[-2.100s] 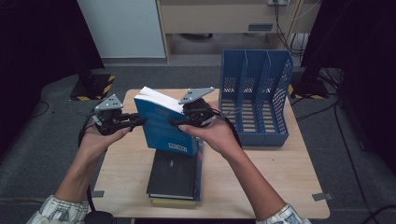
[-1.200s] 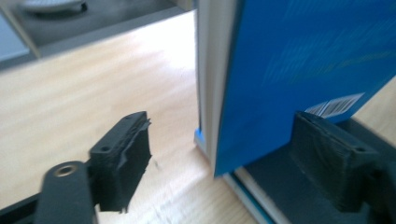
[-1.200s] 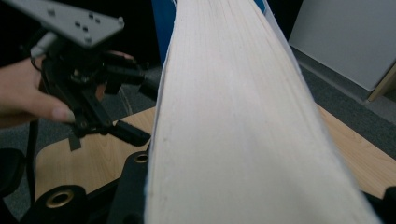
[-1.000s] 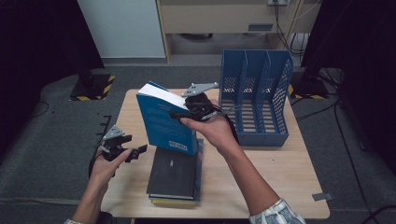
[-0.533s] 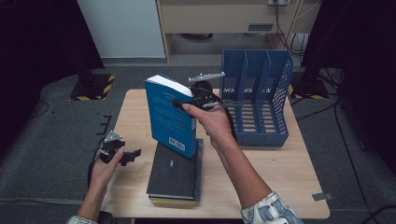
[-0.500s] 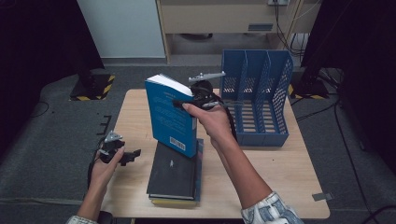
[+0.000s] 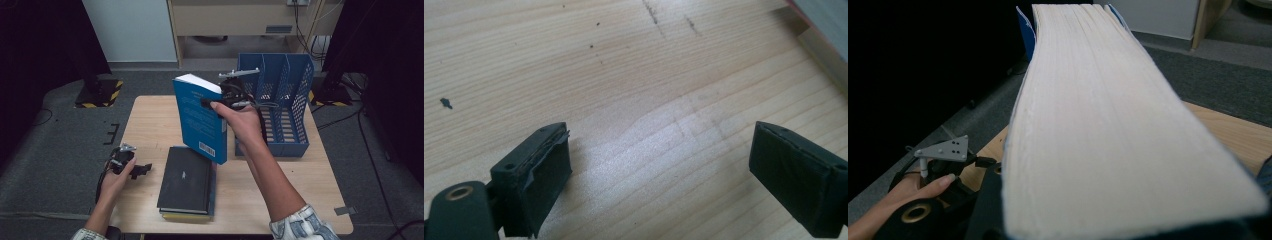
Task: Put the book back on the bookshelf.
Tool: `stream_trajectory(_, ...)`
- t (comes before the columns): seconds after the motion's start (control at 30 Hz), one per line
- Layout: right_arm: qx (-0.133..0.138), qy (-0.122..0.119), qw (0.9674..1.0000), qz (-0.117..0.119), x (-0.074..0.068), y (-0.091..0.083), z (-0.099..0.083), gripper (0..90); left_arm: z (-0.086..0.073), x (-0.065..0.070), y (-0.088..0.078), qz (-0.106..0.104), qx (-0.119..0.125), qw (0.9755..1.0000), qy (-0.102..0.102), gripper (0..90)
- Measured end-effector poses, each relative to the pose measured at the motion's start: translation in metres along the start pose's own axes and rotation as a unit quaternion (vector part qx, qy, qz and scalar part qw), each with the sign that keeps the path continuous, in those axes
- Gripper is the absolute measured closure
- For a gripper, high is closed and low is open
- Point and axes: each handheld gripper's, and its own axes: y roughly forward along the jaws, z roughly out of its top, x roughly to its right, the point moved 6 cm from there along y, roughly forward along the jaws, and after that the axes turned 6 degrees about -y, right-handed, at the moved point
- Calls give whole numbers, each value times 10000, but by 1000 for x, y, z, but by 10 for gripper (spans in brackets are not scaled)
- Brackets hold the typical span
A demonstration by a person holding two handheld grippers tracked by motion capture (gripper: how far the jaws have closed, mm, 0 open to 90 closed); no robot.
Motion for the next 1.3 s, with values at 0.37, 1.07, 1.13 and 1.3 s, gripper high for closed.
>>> stream_trajectory(0.37,-12,85,9996,-274,17,-17,-4,609,-2,3,2,100,-50,9998,145,50)
stream_trajectory(1.07,233,329,9970,-657,41,-62,-3,609,-8,6,6,120,331,9991,250,0)
stream_trajectory(1.13,257,336,9966,-708,44,-66,-3,609,-8,6,6,119,333,9991,251,0)
stream_trajectory(1.3,287,432,9954,-807,51,-77,-5,609,-8,6,6,118,336,9991,251,0)
